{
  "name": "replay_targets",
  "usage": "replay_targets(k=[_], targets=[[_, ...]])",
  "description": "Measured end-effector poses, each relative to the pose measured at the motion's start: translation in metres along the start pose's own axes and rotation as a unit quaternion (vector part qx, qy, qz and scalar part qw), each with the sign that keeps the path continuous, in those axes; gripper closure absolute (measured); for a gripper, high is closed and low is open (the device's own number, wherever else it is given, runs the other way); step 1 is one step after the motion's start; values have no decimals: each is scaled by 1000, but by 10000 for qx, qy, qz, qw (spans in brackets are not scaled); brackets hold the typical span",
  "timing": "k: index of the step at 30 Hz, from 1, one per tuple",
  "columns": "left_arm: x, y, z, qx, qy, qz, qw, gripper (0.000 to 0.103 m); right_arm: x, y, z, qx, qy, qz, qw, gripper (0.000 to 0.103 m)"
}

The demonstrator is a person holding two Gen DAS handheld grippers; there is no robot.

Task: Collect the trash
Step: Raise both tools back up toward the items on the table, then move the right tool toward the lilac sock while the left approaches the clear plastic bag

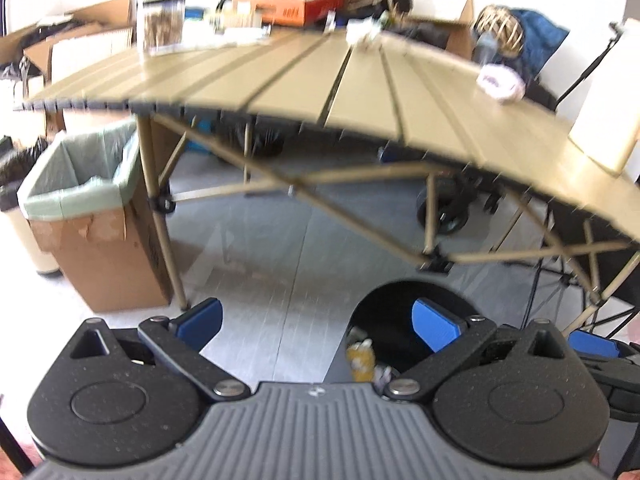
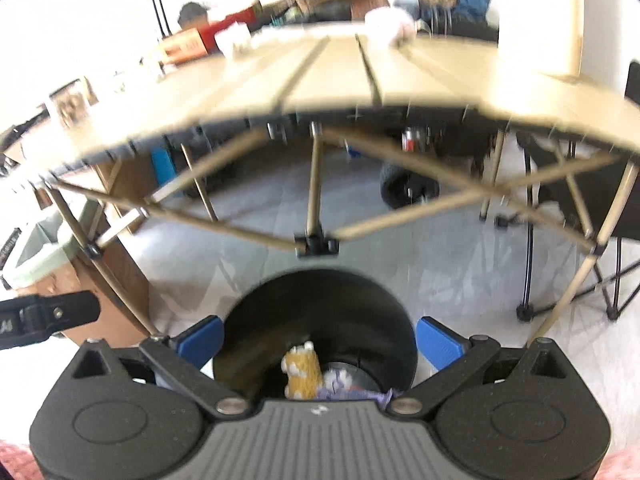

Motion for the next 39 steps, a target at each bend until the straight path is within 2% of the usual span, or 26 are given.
replay_targets(k=[6,14,19,23,33,39], targets=[[7,41,-25,458,-170,-80,9988,0,2,58,-29,848,52,-224,9961,0],[18,89,-71,1112,-342,-63,9932,0,10,115,-80,1959,182,-473,9793,0],[25,104,-100,1392,-373,-98,9895,0,14,144,-113,2426,169,-542,9685,0],[30,102,-123,1443,-338,17,9890,0,15,155,-134,2814,274,-365,9585,0],[49,69,-186,1542,-421,84,9871,0,29,115,-192,2813,237,-191,9591,0],[55,42,-217,1619,-509,6,9855,0,40,63,-233,2443,-70,-312,9692,0]])
Point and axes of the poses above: each gripper's, at about its wrist camera, not at the fingertips, and y roughly against the way its jaws point, x to its right, z to its underside, the point moved 1 cm from there along -y, roughly the way its jaws point, and after that the axes turned 7 degrees about -y, right-handed, at the moved point
